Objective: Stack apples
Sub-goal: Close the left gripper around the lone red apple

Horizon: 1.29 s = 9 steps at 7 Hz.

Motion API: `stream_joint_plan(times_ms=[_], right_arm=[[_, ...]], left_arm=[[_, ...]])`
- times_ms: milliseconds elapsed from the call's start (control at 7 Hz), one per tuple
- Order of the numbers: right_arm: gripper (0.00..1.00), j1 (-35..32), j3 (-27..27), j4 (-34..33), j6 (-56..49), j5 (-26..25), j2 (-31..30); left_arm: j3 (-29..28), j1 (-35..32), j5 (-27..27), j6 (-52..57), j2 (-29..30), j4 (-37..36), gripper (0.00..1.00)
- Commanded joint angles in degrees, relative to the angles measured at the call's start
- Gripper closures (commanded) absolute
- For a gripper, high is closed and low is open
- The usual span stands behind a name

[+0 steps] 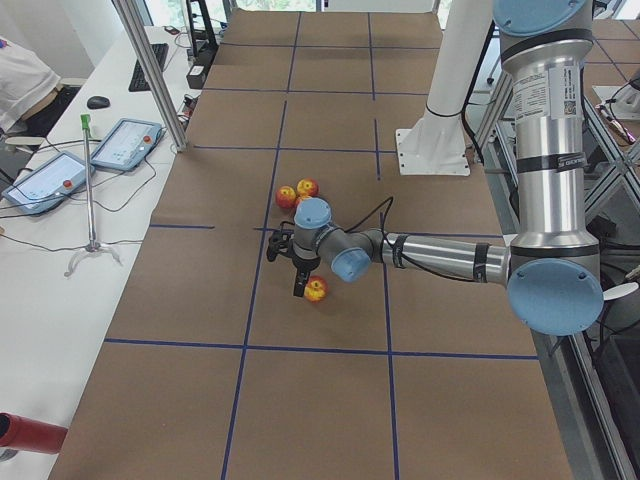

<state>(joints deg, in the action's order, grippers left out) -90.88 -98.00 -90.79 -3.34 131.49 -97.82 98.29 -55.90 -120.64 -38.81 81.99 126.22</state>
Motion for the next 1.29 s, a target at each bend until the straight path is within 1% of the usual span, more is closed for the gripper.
stream_joint_plan(times_ms=[0,143,429,857,1000,1143], right_arm=[[0.00,0.0,0.0,0.0,0.0,0.0,0.0],[0.00,0.0,0.0,0.0,0.0,0.0,0.0],[0.00,0.0,0.0,0.0,0.0,0.0,0.0],[0.00,0.0,0.0,0.0,0.0,0.0,0.0],[0.00,0.0,0.0,0.0,0.0,0.0,0.0],[0.00,0.0,0.0,0.0,0.0,0.0,0.0]], left_arm=[[0.1,4.1,3.3,-2.8,-2.5,2.0,0.00],[0.1,4.6,6.5,-2.9,-3.7,2.2,0.00],[-0.3,5.9,6.0,-3.4,-3.2,2.4,0.00],[-0.9,6.2,6.3,-3.1,-1.8,2.2,0.01],[-1.2,6.1,6.5,-3.0,-1.2,2.1,0.09],[-1.5,6.1,6.6,-2.8,-1.1,2.1,0.30]])
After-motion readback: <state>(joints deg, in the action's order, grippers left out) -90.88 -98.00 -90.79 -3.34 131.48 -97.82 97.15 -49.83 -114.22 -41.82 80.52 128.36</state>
